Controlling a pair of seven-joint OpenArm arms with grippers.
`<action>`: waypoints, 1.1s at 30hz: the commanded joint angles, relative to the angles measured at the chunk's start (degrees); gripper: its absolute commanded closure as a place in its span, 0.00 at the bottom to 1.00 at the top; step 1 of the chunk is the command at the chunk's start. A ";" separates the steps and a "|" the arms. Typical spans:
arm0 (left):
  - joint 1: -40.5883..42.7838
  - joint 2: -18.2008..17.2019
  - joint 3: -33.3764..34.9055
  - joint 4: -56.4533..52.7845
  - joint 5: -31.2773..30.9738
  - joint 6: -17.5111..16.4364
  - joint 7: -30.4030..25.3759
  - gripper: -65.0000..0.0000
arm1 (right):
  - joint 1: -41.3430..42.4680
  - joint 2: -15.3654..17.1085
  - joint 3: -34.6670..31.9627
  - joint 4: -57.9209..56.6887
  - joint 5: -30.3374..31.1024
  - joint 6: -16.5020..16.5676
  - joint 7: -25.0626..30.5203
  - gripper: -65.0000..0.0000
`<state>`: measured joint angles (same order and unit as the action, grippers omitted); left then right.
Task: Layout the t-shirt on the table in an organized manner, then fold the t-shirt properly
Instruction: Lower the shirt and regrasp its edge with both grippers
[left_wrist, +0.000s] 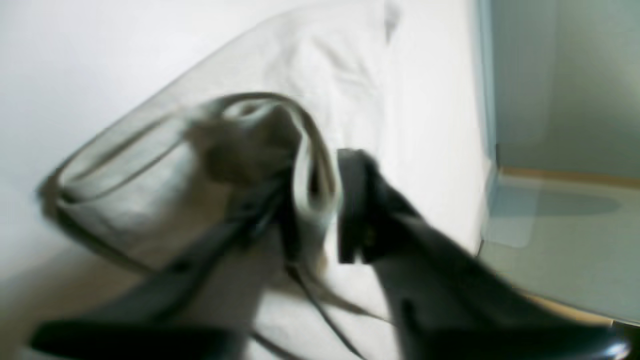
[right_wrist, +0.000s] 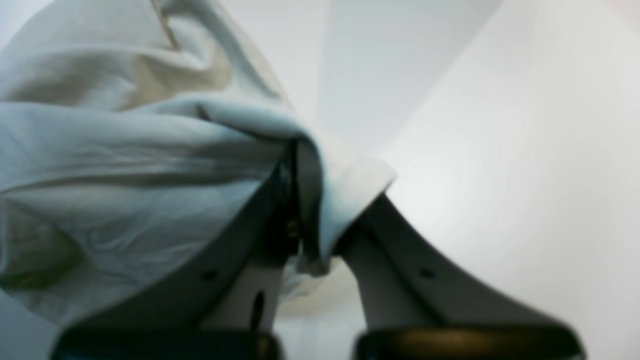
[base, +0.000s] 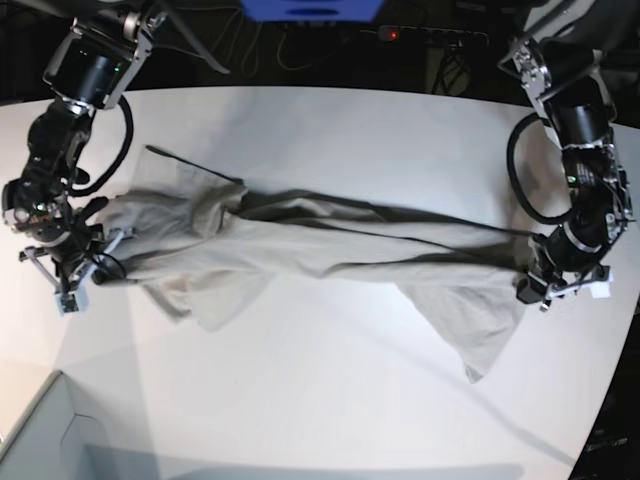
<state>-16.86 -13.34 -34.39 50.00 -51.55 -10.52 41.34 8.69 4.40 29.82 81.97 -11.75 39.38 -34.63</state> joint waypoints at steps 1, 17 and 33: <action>-1.47 -0.77 -0.20 2.35 -1.51 -0.86 -0.42 0.71 | 1.11 0.47 -0.07 0.97 0.63 0.62 1.36 1.00; 7.94 4.60 -0.20 11.94 4.82 -0.86 -10.27 0.59 | 0.15 -0.32 -0.07 0.97 0.54 0.62 1.36 1.00; 1.26 4.42 -0.55 2.09 6.93 -0.86 -11.32 0.59 | -0.56 0.04 -0.07 0.97 0.54 0.62 1.36 1.00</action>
<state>-14.11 -8.36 -34.79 50.85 -43.75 -10.52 30.81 7.09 3.70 29.71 81.95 -11.77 39.38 -34.48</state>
